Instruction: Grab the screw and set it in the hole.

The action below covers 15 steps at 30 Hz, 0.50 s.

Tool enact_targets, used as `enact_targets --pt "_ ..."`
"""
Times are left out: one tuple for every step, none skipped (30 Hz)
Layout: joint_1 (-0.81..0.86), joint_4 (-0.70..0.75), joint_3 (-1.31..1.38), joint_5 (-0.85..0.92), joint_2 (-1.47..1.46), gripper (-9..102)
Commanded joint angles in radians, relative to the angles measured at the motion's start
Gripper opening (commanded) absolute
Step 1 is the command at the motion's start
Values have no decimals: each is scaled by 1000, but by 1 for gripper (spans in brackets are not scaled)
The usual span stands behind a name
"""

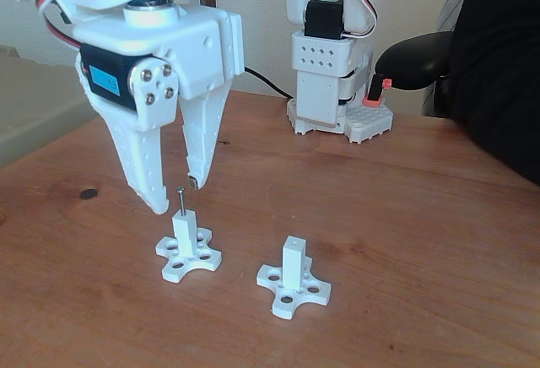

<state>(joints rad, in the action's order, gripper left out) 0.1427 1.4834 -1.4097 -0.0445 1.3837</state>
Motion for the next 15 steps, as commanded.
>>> enact_targets --pt "-8 0 84 -3 11 12" --pt "-8 0 86 -3 9 12" --pt "-8 0 87 -2 6 12" --pt "-8 0 89 -2 3 12" --pt "-8 0 89 -2 0 12" --pt "-9 0 89 -2 -2 12" --pt "-9 0 89 -2 -2 12" --pt "-9 0 89 -2 -2 12" --pt "-9 0 91 -2 -2 12" --pt "-9 0 91 -2 -2 12" --pt "-9 0 91 -2 -2 12" --pt "-9 0 91 -2 -2 12" --pt "-9 0 91 -2 -2 12" --pt "-8 -2 91 -2 -2 11" --pt "-8 -2 91 -2 -2 11"
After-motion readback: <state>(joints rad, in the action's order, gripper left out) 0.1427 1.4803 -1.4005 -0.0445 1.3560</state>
